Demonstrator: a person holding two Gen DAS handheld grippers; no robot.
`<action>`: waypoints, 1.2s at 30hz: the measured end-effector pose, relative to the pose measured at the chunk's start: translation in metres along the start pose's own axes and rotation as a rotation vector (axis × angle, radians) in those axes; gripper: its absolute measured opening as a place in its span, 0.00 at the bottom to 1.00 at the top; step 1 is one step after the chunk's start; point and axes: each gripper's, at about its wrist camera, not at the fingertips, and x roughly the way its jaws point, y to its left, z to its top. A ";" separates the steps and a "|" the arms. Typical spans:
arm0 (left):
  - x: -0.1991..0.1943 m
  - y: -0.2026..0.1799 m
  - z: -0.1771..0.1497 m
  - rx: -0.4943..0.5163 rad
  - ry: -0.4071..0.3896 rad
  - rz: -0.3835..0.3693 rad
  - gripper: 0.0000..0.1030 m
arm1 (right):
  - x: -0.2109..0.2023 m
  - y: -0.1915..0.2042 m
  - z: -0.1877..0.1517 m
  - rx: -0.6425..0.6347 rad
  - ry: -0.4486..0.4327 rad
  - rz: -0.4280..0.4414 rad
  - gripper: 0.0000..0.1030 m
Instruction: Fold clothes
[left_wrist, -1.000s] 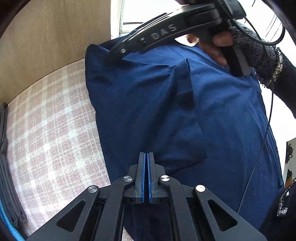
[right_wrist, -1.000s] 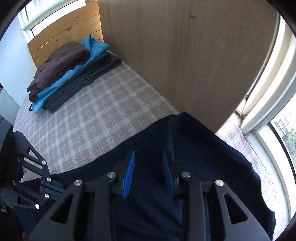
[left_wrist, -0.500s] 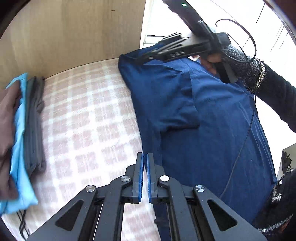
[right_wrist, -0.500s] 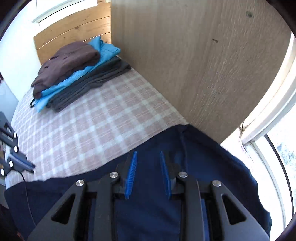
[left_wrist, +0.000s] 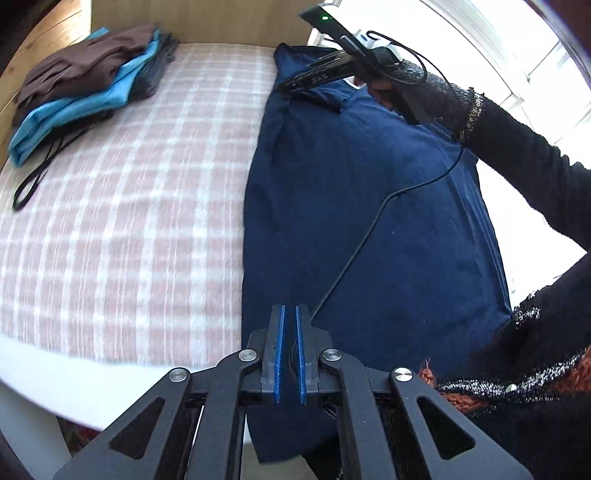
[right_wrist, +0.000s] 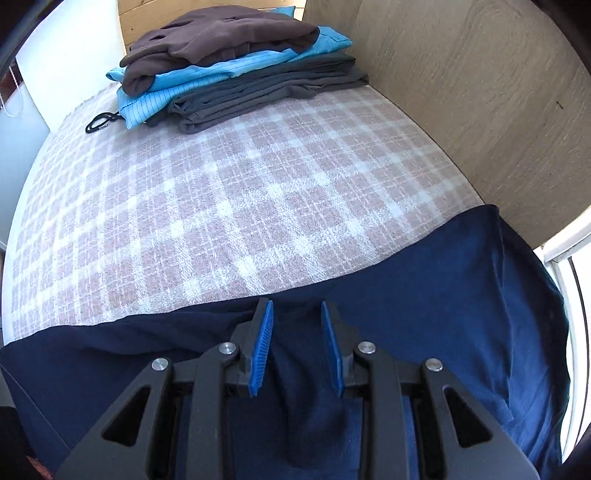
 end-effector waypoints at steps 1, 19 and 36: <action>-0.011 0.004 -0.018 -0.042 -0.004 0.012 0.05 | -0.010 0.001 -0.003 0.007 -0.011 0.007 0.26; 0.016 0.024 -0.098 -0.126 -0.009 0.020 0.29 | -0.179 0.078 -0.121 0.105 -0.060 0.051 0.34; 0.035 0.027 -0.108 -0.178 -0.024 -0.064 0.10 | -0.224 0.013 -0.071 0.352 -0.132 -0.167 0.55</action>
